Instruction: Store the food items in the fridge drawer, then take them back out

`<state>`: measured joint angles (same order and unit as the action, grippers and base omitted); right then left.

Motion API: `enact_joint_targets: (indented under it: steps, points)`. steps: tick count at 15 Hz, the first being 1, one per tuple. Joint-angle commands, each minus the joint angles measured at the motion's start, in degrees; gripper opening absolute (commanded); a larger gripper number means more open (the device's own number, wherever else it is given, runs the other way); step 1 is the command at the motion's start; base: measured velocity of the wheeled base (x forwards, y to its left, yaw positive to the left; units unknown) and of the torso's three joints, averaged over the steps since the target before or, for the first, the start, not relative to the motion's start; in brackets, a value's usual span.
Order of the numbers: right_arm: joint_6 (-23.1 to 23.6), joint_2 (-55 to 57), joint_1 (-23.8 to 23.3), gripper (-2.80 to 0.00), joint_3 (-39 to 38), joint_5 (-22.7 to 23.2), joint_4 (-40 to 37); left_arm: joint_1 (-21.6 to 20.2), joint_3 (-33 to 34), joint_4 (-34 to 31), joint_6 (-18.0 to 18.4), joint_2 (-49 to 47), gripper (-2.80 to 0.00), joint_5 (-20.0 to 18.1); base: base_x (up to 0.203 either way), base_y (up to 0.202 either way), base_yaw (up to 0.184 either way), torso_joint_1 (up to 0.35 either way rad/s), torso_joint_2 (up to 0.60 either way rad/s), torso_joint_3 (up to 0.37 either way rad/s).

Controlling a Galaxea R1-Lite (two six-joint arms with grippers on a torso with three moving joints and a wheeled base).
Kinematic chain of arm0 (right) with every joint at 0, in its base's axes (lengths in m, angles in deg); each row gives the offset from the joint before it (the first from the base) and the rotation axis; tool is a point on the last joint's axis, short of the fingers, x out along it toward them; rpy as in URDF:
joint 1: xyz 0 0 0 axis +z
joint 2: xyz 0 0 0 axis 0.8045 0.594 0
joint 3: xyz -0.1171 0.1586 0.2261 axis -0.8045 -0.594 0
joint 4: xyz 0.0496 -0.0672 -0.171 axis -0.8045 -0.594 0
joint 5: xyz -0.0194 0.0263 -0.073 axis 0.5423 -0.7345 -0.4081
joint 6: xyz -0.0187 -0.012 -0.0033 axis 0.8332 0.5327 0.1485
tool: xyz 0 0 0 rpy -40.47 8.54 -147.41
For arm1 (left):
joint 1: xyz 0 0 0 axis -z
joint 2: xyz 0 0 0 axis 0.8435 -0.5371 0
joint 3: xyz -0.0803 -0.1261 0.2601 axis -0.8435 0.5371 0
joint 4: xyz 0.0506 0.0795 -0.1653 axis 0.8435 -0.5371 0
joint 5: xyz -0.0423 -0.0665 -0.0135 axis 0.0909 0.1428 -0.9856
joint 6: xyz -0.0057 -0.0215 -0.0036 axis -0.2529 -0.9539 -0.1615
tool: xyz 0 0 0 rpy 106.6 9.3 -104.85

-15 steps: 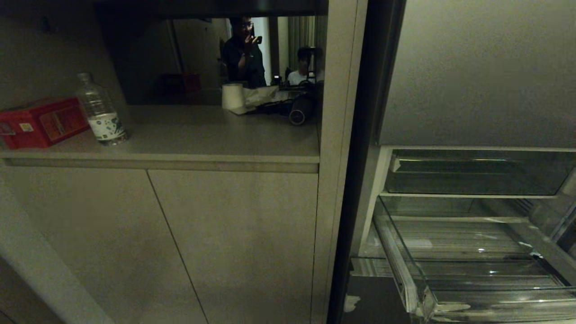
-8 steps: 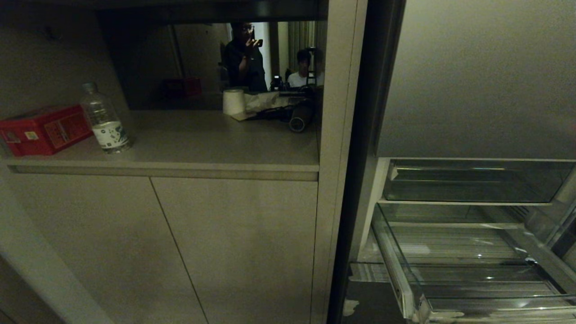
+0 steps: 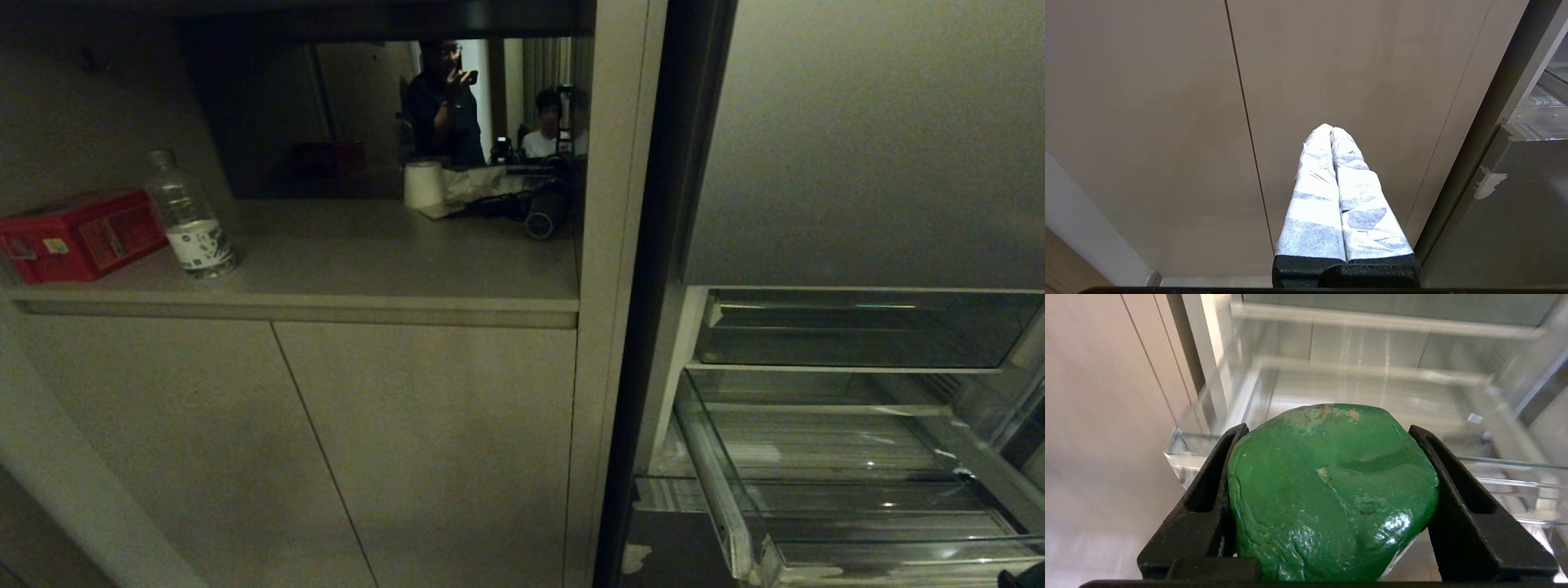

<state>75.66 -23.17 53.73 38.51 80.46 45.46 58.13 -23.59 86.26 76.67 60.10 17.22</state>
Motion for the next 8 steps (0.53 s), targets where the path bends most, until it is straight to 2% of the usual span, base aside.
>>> enact_joint_targets:
  steps: [1,8]
  points:
    - [0.7,16.7,0.4,-2.80,3.1,0.2,2.1,0.0,0.0,0.0,0.0,-0.1,-2.80,0.0,0.000,0.000,0.000,0.000,0.00,0.000]
    - [0.3,45.2,0.6,-2.80,22.7,0.3,3.6,0.0,0.0,0.0,0.0,-0.1,-2.80,0.0,0.000,0.000,0.000,0.000,0.00,0.000]
